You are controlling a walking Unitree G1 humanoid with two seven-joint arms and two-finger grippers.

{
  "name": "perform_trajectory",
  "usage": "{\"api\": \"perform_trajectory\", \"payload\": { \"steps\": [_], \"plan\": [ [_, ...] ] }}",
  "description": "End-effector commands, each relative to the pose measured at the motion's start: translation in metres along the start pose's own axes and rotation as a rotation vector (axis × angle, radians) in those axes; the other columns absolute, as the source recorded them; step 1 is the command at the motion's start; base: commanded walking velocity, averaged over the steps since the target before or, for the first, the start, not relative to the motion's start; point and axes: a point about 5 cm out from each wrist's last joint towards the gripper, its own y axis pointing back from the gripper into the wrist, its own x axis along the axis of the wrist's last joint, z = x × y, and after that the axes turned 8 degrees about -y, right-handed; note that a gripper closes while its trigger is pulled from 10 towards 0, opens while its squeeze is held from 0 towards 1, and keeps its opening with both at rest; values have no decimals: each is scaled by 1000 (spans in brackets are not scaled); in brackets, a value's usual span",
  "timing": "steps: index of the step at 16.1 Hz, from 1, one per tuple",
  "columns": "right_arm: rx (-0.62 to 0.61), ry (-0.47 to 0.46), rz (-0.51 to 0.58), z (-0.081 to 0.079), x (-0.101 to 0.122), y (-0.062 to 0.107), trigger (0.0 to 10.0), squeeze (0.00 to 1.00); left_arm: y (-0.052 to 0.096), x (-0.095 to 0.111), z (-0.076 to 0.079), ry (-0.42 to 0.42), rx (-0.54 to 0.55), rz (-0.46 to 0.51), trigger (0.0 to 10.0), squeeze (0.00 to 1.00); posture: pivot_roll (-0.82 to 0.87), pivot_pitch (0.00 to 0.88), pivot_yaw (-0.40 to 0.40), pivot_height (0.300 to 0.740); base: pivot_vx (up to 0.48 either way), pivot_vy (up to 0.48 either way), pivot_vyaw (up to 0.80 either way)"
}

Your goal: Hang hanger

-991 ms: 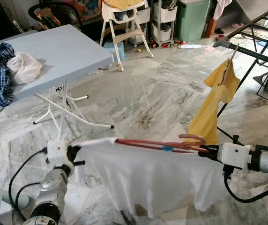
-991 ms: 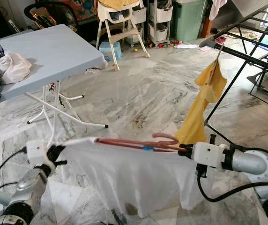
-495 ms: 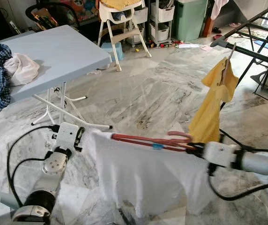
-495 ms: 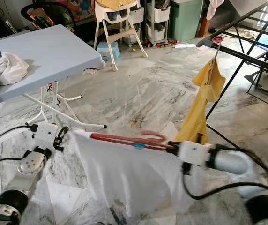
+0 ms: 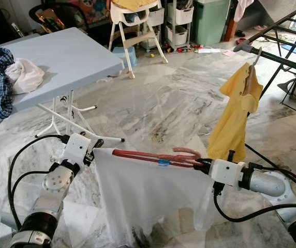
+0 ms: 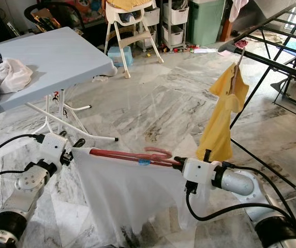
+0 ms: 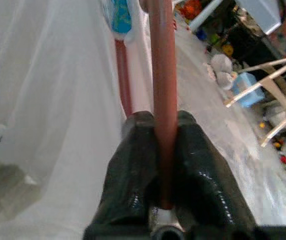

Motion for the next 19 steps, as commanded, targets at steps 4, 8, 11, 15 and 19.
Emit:
{"api": "perform_trajectory", "payload": {
  "steps": [4,8,11,15,19],
  "plan": [
    [-199,-9,-39,18,3,-16,0,0,8,1,2,250,231,20,10000,1000,-103,0,84,740,0,0,0],
    [-239,-15,-31,16,7,-27,0,0,8,16,35,277,127,71,10000,1000,-99,0,86,740,0,0,0],
    [-242,-12,-16,17,12,-28,0,0,3,30,67,332,-62,99,10000,1000,-104,0,84,740,0,0,0],
    [-233,-9,11,13,18,-30,0,0,-7,43,81,378,-36,107,10000,1000,-124,1,91,740,0,0,0],
    [-222,-10,18,8,20,-29,0,0,-12,45,69,404,57,103,10000,1000,-131,1,93,740,0,0,0]
  ]
}}
